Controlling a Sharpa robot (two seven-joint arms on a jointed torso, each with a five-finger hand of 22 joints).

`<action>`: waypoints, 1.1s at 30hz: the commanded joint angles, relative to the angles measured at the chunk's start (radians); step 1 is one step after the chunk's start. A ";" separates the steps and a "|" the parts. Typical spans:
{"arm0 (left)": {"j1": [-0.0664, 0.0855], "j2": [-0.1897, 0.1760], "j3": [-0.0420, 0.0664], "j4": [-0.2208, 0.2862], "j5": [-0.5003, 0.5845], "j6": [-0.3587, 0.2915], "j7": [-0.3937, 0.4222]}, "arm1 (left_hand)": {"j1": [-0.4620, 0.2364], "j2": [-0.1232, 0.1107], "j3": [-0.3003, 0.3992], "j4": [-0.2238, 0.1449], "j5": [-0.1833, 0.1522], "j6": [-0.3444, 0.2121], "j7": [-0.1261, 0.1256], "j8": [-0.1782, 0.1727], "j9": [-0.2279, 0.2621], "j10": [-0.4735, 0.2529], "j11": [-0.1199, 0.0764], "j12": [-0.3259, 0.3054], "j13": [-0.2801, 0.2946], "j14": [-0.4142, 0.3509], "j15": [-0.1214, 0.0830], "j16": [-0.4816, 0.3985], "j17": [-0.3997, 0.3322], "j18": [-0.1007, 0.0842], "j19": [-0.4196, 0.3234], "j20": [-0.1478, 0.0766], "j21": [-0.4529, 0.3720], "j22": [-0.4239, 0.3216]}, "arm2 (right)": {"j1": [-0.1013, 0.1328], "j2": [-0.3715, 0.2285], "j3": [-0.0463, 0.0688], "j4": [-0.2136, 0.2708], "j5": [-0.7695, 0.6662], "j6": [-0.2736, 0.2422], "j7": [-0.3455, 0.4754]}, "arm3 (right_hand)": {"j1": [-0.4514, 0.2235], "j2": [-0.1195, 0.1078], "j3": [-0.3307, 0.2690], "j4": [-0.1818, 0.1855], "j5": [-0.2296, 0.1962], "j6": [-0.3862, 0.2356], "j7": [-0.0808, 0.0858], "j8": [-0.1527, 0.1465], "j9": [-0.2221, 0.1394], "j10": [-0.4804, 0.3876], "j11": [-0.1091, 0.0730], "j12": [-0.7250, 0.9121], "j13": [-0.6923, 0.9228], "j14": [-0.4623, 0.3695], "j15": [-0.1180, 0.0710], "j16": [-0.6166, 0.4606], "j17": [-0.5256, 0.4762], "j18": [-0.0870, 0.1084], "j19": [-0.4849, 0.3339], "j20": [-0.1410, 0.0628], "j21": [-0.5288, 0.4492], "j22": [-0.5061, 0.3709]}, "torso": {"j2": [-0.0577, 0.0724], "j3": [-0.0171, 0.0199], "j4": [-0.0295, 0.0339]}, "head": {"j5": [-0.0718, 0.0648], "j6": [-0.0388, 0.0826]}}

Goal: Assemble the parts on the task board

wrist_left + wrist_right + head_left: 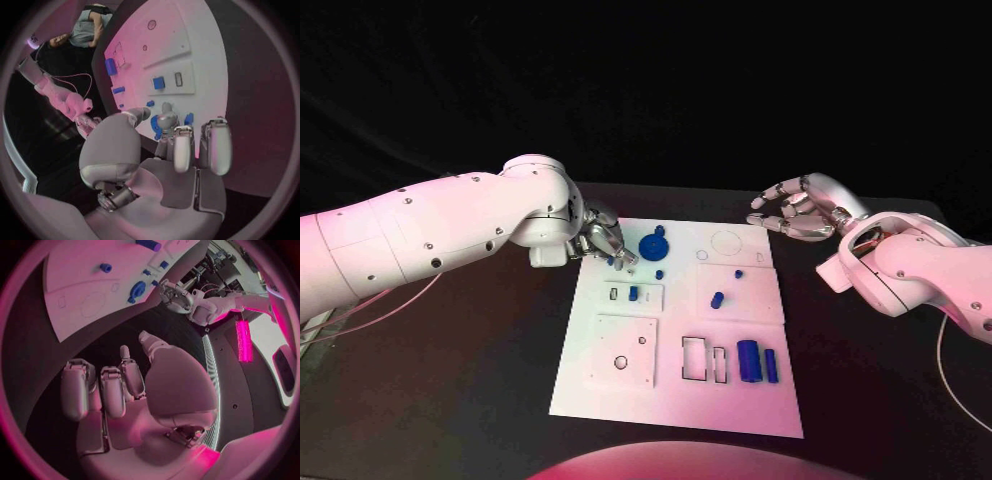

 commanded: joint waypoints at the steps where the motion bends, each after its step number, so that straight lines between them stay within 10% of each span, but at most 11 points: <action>1: 0.004 0.004 0.001 -0.026 -0.001 -0.064 0.025 | 0.017 -0.003 -0.010 0.001 0.004 -0.034 0.011 -0.033 -0.022 -0.022 0.011 -0.030 -0.039 0.105 0.012 0.003 0.263 0.015 -0.002 0.012 -0.007 0.019 | -0.001 0.001 0.000 -0.001 0.000 0.002 0.007 | 0.012 0.001 -0.006 -0.002 0.005 0.003 -0.001 0.006 0.001 -0.008 -0.001 -0.005 0.017 0.077 0.001 -0.004 0.142 0.006 -0.007 0.000 -0.005 0.044 | 0.000 -0.0007 -0.0003 | -0.001 0.005; 9: 0.008 0.015 0.001 -0.105 -0.075 -0.106 0.046 | 0.028 -0.014 -0.034 0.004 -0.013 -0.060 0.026 -0.065 -0.058 -0.045 0.026 -0.064 -0.085 0.105 0.025 0.003 0.263 0.019 -0.010 0.027 -0.019 0.001 | -0.003 0.002 0.000 -0.003 0.002 0.003 0.007 | 0.012 0.001 -0.006 -0.002 0.005 0.003 -0.001 0.006 0.001 -0.008 -0.001 -0.005 0.017 0.077 0.001 -0.004 0.142 0.006 -0.007 0.000 -0.005 0.044 | 0.000 -0.0008 0.0009 | 0.002 0.013; 33: 0.006 0.055 -0.017 -0.175 -0.120 0.000 0.023 | 0.008 -0.015 -0.084 0.005 -0.063 -0.013 0.001 0.025 -0.040 0.003 0.005 0.019 -0.006 0.105 0.009 0.003 0.263 0.015 0.001 0.016 -0.009 0.022 | -0.006 0.002 0.000 -0.004 0.003 0.007 0.006 | 0.014 0.001 -0.007 -0.002 0.005 0.003 -0.001 0.006 0.001 -0.006 -0.001 -0.004 0.019 0.077 0.001 -0.004 0.143 0.006 -0.007 0.000 -0.005 0.044 | 0.002 -0.0001 -0.0021 | 0.007 0.010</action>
